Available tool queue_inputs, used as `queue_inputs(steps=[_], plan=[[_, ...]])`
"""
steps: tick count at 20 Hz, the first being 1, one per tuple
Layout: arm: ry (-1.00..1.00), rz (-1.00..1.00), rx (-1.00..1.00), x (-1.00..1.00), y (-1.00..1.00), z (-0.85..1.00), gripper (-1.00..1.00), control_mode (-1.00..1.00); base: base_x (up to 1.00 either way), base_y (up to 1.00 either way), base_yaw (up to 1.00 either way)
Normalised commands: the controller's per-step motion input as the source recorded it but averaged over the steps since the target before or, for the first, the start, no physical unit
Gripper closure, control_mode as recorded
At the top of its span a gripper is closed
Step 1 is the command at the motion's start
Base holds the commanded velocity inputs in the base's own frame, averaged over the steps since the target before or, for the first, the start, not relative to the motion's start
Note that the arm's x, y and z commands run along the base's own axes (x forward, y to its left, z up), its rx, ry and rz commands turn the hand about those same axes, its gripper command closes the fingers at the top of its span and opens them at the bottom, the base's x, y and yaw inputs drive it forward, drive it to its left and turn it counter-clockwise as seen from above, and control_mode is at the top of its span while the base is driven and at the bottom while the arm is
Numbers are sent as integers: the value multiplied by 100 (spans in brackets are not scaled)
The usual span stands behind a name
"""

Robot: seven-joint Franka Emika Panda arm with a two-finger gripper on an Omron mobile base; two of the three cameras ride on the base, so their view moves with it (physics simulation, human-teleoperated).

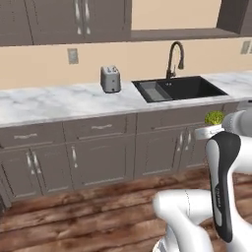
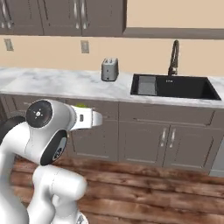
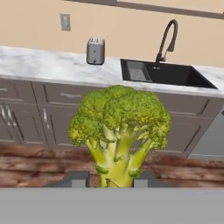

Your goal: Transport the fish and broccoli to the fridge. Place the fish on the rack containing meat and place the broccoli on the rack containing the vegetable, ensuring meats and vegetables are on different racks.

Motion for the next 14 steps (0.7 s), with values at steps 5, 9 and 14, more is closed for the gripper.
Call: queue_inputs(steps=[5,9,14], plan=[[0,0,0,0,0,0,100,100,57,-96,-47],[0,0,0,0,0,0,100,100,0,-11,-99],[0,0,0,0,0,0,100,100,0,0,-100]])
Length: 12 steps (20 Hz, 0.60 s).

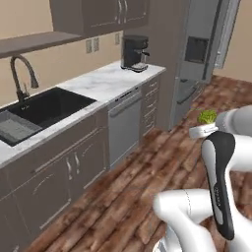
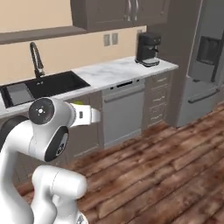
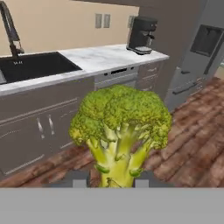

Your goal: Transport the fish and broccoli to the fridge. Place the fish on the rack containing meat and place the broccoli on the rack containing the vegetable, ensuring meats and vegetables are on different racks.

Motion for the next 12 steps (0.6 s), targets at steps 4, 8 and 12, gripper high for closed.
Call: queue_inputs(steps=[4,8,12], plan=[[0,0,0,0,0,0,100,100,0,1,-100],[0,0,0,0,0,0,100,100,13,18,-97],[0,0,0,0,0,0,100,100,77,61,-73]])
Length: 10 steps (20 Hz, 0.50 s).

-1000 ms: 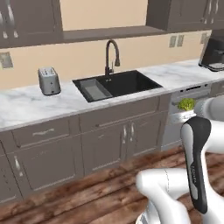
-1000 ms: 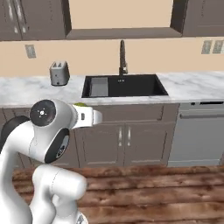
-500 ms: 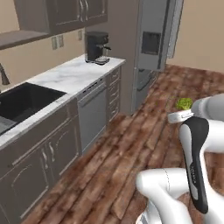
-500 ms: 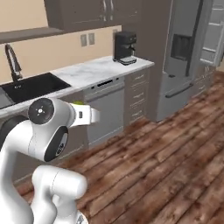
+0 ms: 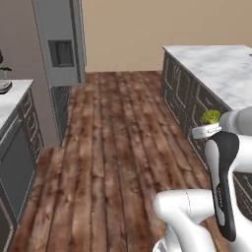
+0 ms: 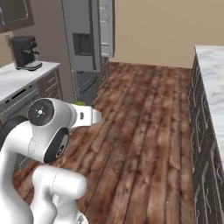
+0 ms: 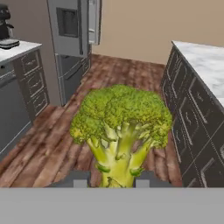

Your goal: Transport the fish and broccoli to the fridge. Place the fish on the rack containing meat and place the broccoli on the rack containing the vegetable, ensuring meats and vegetables are on different racks.

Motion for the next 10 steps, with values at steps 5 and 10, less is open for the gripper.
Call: queue_inputs(steps=[5,10], plan=[[0,0,0,0,0,0,100,100,100,72,-34],[0,0,0,0,0,0,100,100,100,16,-10]])
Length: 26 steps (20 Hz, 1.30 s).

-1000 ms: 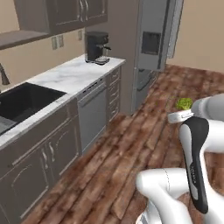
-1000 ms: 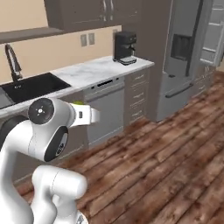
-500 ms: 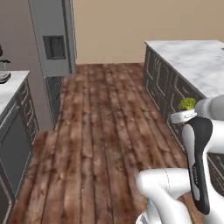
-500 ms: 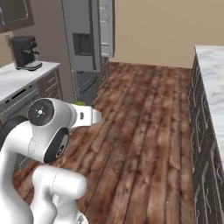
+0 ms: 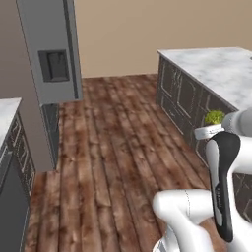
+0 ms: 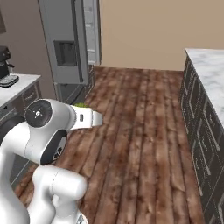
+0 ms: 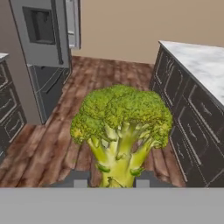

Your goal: Transport the fish and broccoli to the fridge. Place the fish on the rack containing meat and place the broccoli on the rack containing the vegetable, ensuring meats and vegetables are on different racks.

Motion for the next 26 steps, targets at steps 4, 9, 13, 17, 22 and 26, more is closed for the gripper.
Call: queue_inputs(steps=[4,9,13,17,22,26], plan=[[0,0,0,0,0,0,100,100,100,-22,0],[0,0,0,0,0,0,100,100,100,-33,11],[0,0,0,0,0,0,100,100,100,-47,29],[0,0,0,0,0,0,100,100,100,-45,38],[0,0,0,0,0,0,100,100,100,-45,44],[0,0,0,0,0,0,100,100,100,-60,41]])
